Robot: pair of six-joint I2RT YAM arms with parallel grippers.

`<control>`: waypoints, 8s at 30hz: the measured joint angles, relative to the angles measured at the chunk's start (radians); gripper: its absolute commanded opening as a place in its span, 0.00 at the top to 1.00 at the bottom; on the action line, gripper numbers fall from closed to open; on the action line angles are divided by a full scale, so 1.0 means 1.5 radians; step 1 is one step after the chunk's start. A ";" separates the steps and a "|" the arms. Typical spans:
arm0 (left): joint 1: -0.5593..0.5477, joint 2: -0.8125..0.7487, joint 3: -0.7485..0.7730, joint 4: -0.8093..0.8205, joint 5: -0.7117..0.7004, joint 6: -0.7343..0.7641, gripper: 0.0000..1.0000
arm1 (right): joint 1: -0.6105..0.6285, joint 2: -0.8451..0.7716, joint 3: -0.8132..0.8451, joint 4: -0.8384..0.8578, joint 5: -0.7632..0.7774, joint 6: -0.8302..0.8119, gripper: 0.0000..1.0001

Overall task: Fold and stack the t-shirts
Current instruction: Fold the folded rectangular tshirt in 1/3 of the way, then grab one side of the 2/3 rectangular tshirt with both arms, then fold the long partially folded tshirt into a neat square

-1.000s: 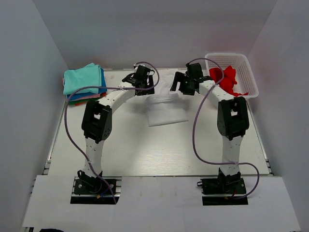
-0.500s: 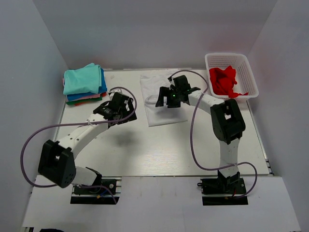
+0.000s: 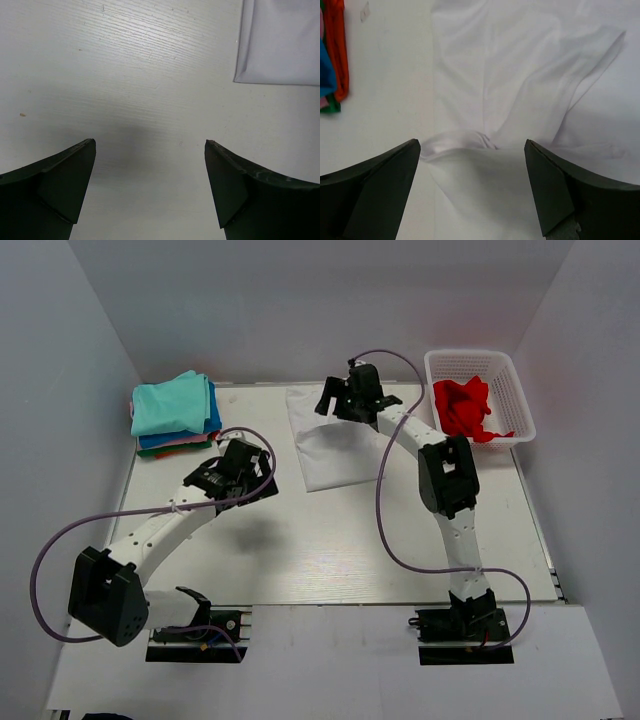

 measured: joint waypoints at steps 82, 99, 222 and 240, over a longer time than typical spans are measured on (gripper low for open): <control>-0.100 -0.085 0.040 0.024 0.247 0.036 1.00 | -0.095 -0.673 -0.531 -0.267 -0.156 -0.076 1.00; -0.050 0.132 0.132 0.010 0.033 -0.029 1.00 | -0.095 -0.390 -0.320 -0.249 -0.176 -0.067 1.00; 0.020 -0.050 -0.074 0.205 0.305 0.071 1.00 | -0.097 -0.583 -0.481 -0.171 -0.103 -0.047 1.00; 0.093 0.298 0.201 0.252 0.154 0.112 1.00 | -0.117 -0.210 -0.089 -0.208 -0.093 -0.028 1.00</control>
